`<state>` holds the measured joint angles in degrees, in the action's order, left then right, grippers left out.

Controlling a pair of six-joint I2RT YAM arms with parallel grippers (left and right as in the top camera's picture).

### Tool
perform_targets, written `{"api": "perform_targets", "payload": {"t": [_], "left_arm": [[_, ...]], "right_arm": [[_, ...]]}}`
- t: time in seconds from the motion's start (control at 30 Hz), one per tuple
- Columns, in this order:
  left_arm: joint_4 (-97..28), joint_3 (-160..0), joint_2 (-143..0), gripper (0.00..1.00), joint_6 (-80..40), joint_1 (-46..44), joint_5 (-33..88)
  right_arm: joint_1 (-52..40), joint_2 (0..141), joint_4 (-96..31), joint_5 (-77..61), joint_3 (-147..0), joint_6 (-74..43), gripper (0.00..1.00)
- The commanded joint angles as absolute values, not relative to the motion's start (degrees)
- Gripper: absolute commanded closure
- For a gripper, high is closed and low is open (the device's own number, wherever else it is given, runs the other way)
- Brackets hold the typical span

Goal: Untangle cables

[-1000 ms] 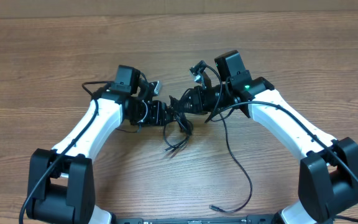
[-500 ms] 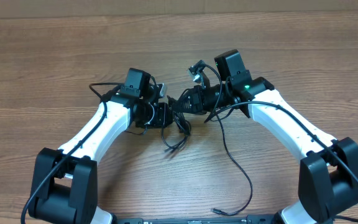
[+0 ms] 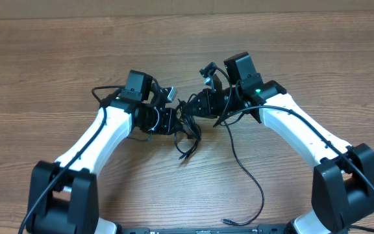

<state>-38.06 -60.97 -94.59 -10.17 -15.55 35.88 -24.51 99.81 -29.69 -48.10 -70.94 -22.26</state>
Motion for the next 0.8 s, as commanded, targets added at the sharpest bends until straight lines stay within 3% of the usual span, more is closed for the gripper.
{"api": "perform_targets", "payload": {"t": [0.0, 0.23, 0.43, 0.67, 0.77], "left_arm": [[-38.4, -60.9, -90.2, 0.91, -7.2, -15.3, 38.9], [-39.0, -60.9, -82.1, 0.96, -7.6, -15.3, 36.9], [-42.2, -60.9, -75.3, 0.94, -11.9, -15.3, 21.2], [-46.3, -60.9, -76.7, 0.61, -12.1, -15.8, 15.9], [-45.8, -60.9, -80.4, 0.55, -11.8, -16.4, 16.0]], "right_arm": [[-24.7, 98.8, -29.6, -42.3, -71.6, -24.3, 0.96], [-24.7, 98.8, -30.7, -36.4, -71.6, -25.6, 0.96], [-24.6, 98.8, -30.8, -34.1, -71.6, -25.7, 0.96], [-24.6, 98.8, -30.7, -34.2, -71.6, -26.8, 0.96], [-24.6, 98.8, -30.7, -34.2, -71.6, -26.8, 0.96]]}}
